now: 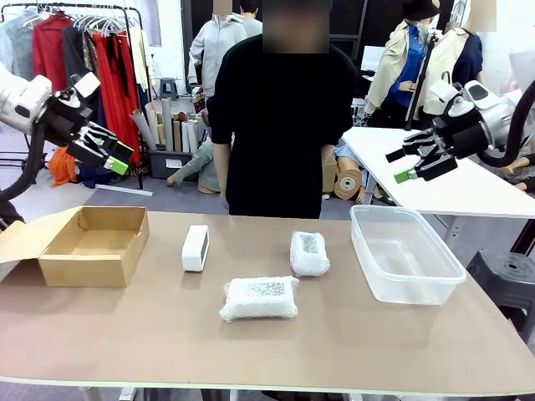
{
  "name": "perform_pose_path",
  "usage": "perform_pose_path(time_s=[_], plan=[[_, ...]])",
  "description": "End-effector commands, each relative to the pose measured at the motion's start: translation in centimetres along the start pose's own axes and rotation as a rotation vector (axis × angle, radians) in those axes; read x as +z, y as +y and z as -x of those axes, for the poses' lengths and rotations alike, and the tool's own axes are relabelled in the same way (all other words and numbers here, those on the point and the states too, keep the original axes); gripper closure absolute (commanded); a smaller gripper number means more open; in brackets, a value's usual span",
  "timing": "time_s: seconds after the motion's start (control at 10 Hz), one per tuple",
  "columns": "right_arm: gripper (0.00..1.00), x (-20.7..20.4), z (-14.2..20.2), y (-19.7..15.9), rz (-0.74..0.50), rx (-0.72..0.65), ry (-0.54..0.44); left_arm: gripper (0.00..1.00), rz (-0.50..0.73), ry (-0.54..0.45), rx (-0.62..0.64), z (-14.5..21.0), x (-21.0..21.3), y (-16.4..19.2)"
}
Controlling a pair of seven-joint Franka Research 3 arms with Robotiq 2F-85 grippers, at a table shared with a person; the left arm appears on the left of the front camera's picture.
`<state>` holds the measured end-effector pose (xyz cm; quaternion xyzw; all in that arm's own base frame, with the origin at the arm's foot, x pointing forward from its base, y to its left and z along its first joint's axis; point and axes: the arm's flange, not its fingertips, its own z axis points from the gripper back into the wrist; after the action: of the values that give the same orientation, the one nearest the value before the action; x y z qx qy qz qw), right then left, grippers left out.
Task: Separate and place wrapped and unwrapped clocks.
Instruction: Pick up the Digital clock indicated by the person.
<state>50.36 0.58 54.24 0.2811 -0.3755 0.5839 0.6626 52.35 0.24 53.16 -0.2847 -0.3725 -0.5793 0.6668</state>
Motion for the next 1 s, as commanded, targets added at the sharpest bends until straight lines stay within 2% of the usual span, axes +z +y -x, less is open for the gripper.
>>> perform_pose_path(time_s=[0.0, 0.9], plan=[[0.0, 0.06, -0.96, -0.92, -0.006, -0.023, -0.018, 0.0, 0.003, -0.003, -0.021, -0.09, 0.18, -0.34], [0.0, 0.02, -0.25, -0.22, -0.001, 0.002, 0.0, 0.0, 0.0, 0.0, 0.0, 0.0, 0.0, 0.0]])
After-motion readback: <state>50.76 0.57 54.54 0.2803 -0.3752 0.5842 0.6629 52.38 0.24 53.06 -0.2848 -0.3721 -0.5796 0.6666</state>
